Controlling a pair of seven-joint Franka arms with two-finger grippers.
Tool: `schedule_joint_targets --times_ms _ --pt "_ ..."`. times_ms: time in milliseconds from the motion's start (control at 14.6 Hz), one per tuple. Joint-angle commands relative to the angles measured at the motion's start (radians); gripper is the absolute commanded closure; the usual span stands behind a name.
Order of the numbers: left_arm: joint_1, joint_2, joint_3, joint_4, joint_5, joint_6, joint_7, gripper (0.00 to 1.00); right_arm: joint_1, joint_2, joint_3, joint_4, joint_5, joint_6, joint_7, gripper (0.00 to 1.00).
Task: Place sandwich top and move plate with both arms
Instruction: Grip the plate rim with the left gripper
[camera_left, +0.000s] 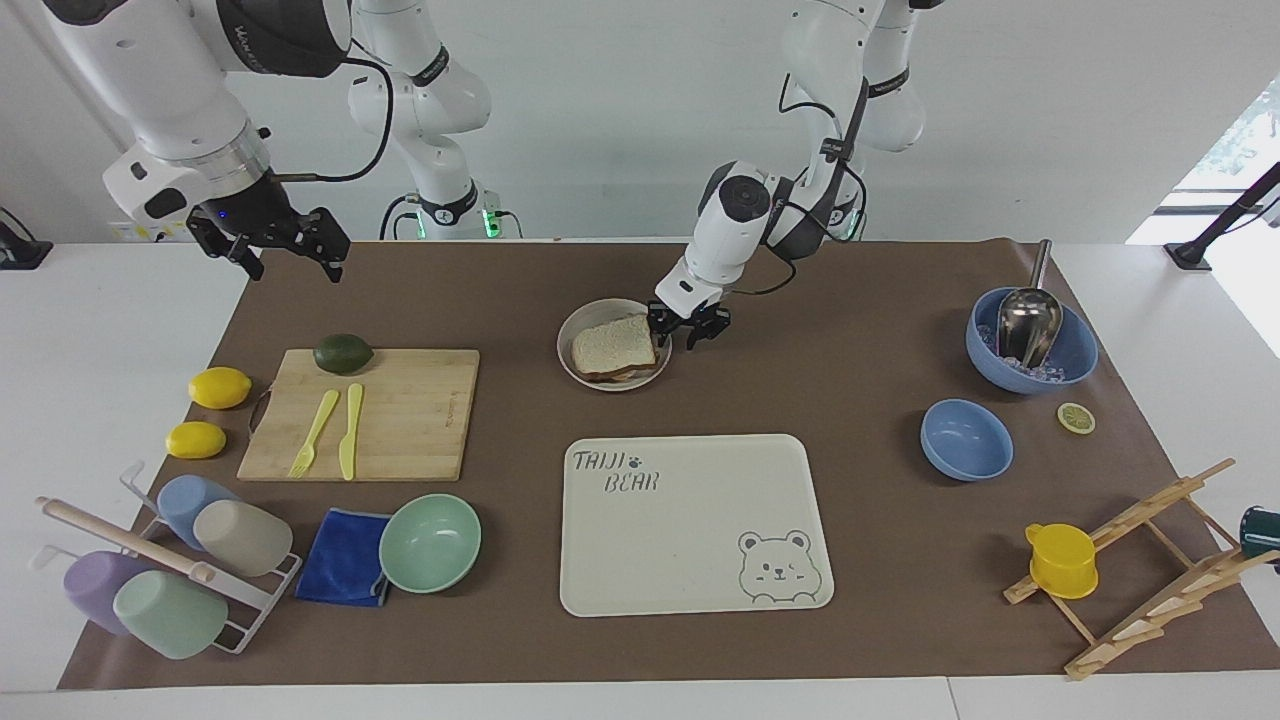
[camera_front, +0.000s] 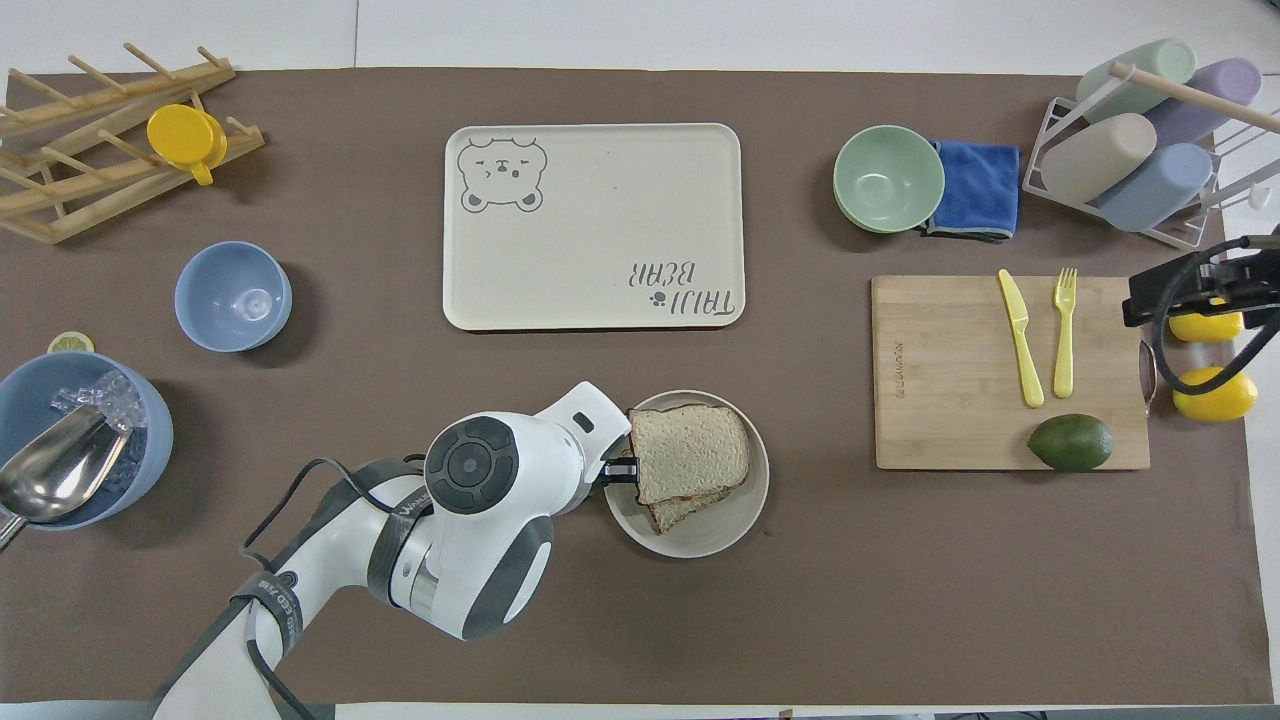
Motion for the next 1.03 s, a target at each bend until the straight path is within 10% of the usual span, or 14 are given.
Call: schedule_joint_targets --times_ms 0,479,959 --pt "-0.020 0.012 0.014 -0.006 -0.033 0.044 -0.003 0.53 -0.019 -0.013 0.006 -0.002 0.017 -0.004 -0.024 0.00" --pt "-0.025 0.018 0.014 -0.006 -0.036 0.051 -0.003 1.00 -0.012 -0.015 0.007 -0.014 0.017 -0.006 -0.025 0.00" --pt "-0.011 0.009 0.014 0.002 -0.036 0.037 0.006 1.00 -0.012 -0.017 0.007 -0.014 0.017 -0.006 -0.025 0.00"
